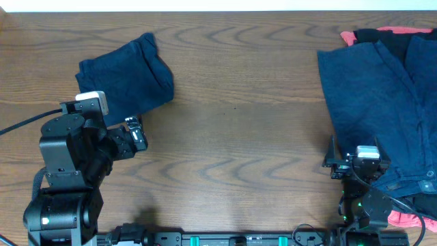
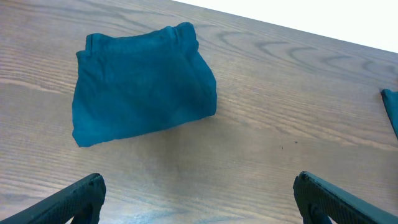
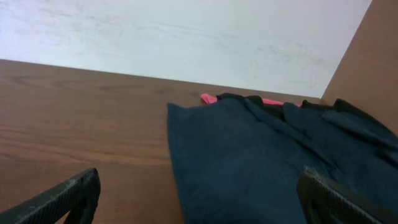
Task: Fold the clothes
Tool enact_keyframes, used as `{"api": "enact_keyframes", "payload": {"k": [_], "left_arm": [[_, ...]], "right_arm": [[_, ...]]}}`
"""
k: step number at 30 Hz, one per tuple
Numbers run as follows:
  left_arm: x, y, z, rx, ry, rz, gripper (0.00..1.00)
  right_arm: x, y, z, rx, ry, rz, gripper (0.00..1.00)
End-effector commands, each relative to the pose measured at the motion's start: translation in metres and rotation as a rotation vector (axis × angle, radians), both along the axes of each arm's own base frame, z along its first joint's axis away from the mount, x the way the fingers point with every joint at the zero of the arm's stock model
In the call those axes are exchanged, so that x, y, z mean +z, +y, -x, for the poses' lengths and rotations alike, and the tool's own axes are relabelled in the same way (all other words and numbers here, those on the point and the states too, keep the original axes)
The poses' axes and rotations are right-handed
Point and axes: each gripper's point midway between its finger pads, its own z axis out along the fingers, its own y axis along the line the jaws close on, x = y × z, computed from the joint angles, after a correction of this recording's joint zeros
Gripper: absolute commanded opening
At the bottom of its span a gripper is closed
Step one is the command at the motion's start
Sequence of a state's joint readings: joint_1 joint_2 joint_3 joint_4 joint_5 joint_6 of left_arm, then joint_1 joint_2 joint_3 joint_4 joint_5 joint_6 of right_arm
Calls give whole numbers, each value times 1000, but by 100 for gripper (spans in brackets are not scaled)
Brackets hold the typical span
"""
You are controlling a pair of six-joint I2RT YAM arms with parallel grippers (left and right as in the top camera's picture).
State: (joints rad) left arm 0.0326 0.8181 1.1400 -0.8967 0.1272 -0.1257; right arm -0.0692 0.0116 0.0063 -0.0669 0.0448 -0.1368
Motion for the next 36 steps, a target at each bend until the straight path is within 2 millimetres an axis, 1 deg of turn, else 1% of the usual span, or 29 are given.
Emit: {"api": "enact_keyframes", "payload": {"k": [1,21,23,26,30,33,36], "left_arm": [[-2,1,0,-4,4,-17,98],[-3,3,1,-4,7,-28,98],[-7,16,5,20,31,-120,98],[-16,16,10,19,65,-126,98],[-31,5,9,-55,50,-162,98],[-43,-6,3,-112,-28,-190,98],[-55,-15,-1,-140,-125,-180,98]], "right_arm": [[0,-3,1,-12,0,11,99],[0,-3,1,-13,0,11,99],[0,-3,1,-13,0,11,99],[0,-3,1,-13,0,11,99],[0,-3,1,-13,0,11,99],[0,-3,1,-13,0,11,99],[0,-3,1,-13,0,11,99]]}}
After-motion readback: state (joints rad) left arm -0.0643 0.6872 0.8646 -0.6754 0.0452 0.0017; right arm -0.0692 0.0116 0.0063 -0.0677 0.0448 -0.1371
